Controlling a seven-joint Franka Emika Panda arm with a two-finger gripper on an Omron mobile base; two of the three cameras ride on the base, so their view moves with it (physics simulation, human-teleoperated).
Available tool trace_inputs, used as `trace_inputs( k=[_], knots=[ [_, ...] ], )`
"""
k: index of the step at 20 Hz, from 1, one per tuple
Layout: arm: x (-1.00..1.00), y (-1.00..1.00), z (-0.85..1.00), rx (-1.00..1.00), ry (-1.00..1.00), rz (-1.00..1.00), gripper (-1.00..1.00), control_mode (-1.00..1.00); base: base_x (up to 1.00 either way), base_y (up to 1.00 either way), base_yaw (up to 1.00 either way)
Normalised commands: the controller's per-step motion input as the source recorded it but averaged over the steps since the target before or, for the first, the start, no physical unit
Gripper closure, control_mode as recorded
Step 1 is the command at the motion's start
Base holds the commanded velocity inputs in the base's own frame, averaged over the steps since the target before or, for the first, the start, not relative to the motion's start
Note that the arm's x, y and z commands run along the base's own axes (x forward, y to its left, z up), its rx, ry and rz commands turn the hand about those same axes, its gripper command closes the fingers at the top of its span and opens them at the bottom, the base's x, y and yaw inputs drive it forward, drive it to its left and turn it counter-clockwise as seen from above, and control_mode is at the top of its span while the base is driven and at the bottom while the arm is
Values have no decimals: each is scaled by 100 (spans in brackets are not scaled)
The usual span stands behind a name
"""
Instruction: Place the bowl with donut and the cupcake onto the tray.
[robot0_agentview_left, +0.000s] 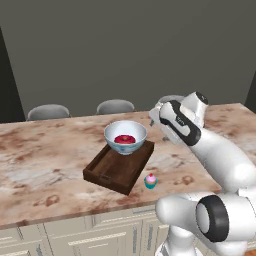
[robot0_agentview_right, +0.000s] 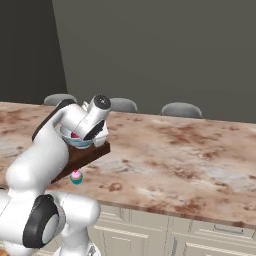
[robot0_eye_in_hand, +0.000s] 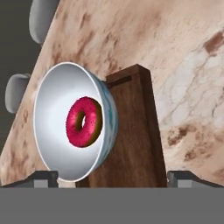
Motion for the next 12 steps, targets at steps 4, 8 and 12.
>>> trace_inputs(
  k=[4, 8, 12],
  knots=[
    [-39, -9, 25, 0, 0, 16, -100, -100, 0, 0, 0],
    [-39, -2, 20, -1, 1, 19, -100, -100, 0, 0, 0],
    [-45, 0, 20, -6, 0, 20, -100, -100, 0, 0, 0]
  ],
)
